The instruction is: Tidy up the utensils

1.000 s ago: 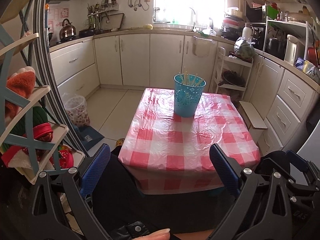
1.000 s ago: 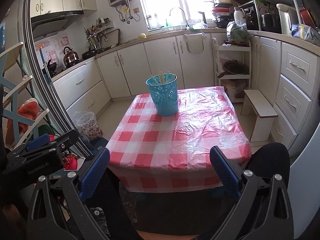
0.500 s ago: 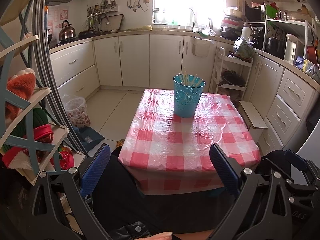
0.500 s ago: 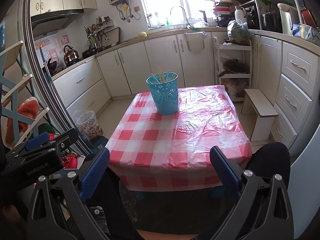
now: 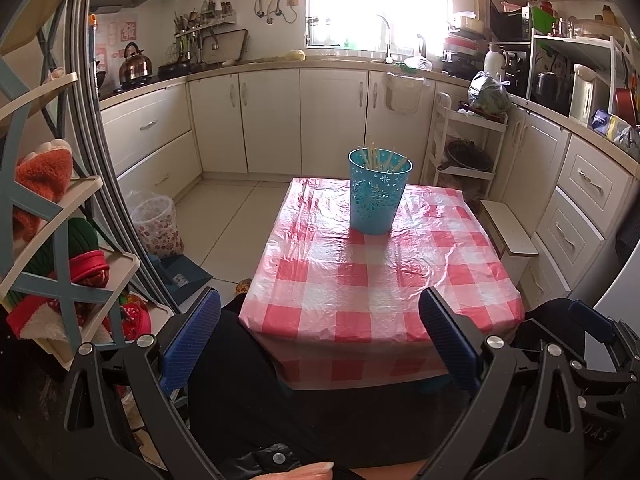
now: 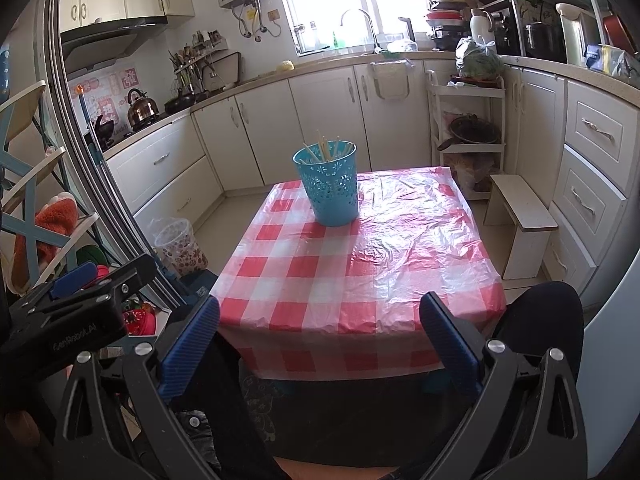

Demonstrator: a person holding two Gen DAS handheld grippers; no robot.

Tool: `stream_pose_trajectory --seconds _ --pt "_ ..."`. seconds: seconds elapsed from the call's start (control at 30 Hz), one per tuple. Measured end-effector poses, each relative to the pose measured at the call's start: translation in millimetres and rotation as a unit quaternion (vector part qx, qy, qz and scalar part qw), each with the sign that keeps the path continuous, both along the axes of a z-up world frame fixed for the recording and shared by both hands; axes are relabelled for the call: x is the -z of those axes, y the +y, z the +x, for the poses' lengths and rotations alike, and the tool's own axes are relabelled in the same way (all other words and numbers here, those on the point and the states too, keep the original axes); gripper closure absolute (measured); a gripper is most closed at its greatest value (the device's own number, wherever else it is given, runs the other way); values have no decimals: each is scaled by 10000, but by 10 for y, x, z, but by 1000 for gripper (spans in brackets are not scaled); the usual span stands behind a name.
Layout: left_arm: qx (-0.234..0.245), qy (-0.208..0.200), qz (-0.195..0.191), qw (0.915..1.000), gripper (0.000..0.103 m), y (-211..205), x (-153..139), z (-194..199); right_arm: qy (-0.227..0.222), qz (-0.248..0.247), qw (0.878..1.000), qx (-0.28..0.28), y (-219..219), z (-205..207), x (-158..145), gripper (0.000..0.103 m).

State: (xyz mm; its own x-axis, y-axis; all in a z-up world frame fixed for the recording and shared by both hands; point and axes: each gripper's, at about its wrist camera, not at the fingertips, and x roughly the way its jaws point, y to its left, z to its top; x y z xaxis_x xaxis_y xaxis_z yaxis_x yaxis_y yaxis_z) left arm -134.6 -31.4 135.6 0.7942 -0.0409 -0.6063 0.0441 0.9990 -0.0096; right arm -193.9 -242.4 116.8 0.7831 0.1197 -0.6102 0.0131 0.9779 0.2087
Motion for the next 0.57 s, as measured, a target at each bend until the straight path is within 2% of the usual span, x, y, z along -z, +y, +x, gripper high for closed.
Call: stream_pose_trajectory --seconds 0.1,0.23,0.57 --pt "-2 -160 4 9999 8 17 -18 -37 15 1 10000 -15 36 15 13 7" --pt "-12 -396 210 9990 8 -45 -58 -97 20 7 10000 -17 29 22 19 7" --pt "135 -59 147 9998 8 -77 46 -10 16 4 10000 -16 19 21 28 7"
